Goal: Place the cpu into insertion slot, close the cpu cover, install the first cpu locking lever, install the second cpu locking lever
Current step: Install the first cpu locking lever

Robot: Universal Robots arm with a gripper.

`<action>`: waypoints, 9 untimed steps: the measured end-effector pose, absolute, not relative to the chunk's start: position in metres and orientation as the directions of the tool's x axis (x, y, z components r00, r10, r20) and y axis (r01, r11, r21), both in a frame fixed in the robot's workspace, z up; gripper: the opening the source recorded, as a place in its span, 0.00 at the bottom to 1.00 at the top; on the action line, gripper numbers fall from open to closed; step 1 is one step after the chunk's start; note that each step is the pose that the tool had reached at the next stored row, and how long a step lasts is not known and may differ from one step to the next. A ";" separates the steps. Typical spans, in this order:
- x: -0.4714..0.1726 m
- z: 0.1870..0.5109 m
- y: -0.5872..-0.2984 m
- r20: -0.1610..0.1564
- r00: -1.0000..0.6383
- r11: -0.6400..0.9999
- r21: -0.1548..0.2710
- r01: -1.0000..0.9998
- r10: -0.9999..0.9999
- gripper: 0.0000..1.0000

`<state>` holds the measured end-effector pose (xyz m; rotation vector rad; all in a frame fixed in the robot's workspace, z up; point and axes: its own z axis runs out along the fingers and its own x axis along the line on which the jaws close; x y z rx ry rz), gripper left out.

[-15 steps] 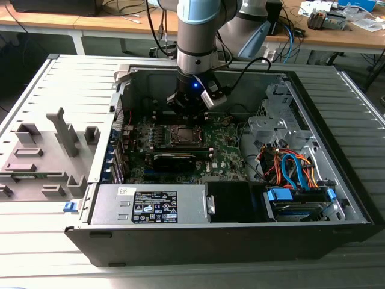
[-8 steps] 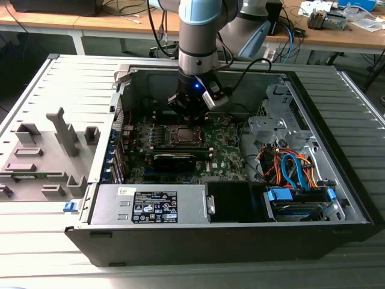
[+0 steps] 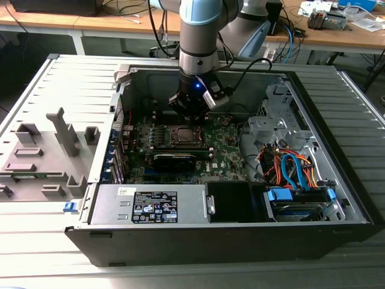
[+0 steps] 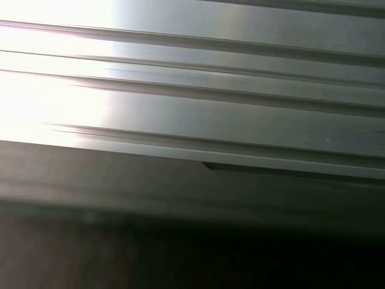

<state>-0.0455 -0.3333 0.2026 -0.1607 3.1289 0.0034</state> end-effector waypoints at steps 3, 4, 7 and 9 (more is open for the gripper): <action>-0.046 0.213 -0.333 -0.010 -0.995 0.995 0.001 -0.103 -0.103 0.11; -0.046 0.216 -0.333 -0.010 -0.995 0.995 0.000 -0.102 -0.102 0.11; -0.046 0.221 -0.335 -0.010 -0.995 0.995 0.000 -0.102 -0.102 0.11; -0.046 0.221 -0.346 -0.010 -0.995 0.995 0.000 -0.102 -0.102 0.11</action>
